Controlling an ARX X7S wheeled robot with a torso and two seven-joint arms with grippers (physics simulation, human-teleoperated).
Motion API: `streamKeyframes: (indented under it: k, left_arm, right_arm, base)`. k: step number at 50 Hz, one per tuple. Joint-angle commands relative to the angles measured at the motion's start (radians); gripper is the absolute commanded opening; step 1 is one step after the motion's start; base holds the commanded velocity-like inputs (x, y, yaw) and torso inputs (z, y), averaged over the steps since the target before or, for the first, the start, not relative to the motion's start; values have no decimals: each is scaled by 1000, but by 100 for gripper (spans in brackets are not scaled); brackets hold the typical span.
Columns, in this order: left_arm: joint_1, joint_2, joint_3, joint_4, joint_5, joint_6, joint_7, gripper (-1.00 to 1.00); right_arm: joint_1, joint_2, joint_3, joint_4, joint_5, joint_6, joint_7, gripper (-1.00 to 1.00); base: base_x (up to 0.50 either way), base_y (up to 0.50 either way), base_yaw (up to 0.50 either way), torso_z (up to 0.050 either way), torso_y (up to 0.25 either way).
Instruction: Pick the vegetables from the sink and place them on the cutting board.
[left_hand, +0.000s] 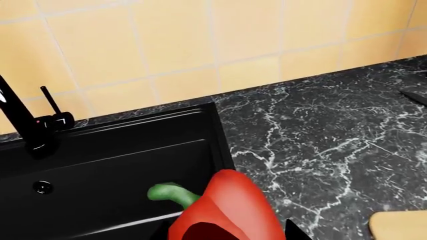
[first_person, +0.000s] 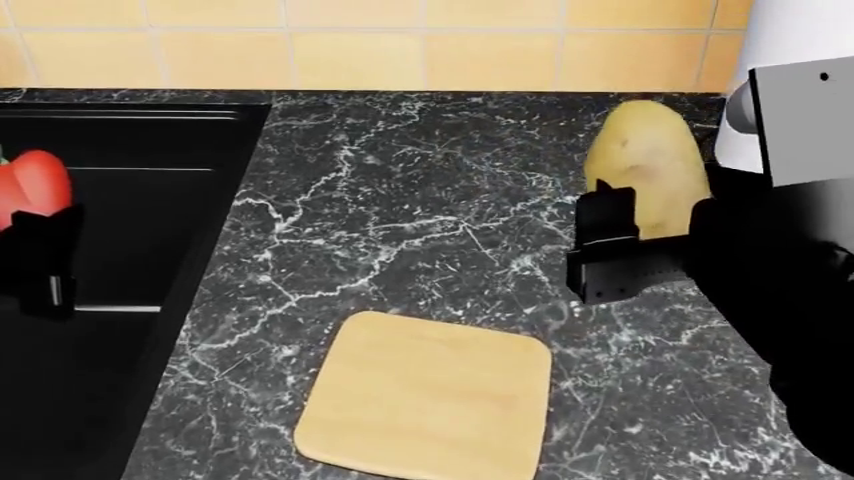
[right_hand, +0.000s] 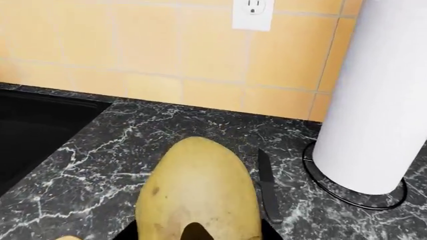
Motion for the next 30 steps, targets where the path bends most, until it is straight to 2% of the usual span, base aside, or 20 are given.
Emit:
streamKeyframes:
  k: [1, 3, 8, 19, 21, 30]
  left_arm:
    - [-11, 2, -22, -19, 11, 5, -9, -100]
    - [-21, 9, -27, -10, -4, -9, -23, -100]
    - [-38, 18, -17, -4, -14, -16, -30, -100]
    - [-50, 22, 13, -12, -7, -4, -26, -100]
    - [-41, -6, -14, 5, -38, -21, -23, -100]
    - [-36, 20, 12, 2, -35, -3, -24, -100]
  right_arm:
    - [142, -56, -54, 42, 79, 175, 19, -100]
    - [204, -79, -105, 67, 129, 279, 31, -100]
    - [279, -140, -144, 125, 236, 387, 106, -100]
    - [353, -198, -228, 247, 287, 414, 145, -100]
    - [368, -210, -261, 259, 280, 420, 126, -100]
    - [387, -229, -352, 315, 340, 414, 175, -100]
  base:
    - [0, 0, 0, 0, 0]
    - [0, 0, 0, 0, 0]
    - [0, 0, 0, 0, 0]
    - [0, 0, 0, 0, 1]
    - [0, 0, 0, 0, 0]
    - [0, 0, 0, 0, 0]
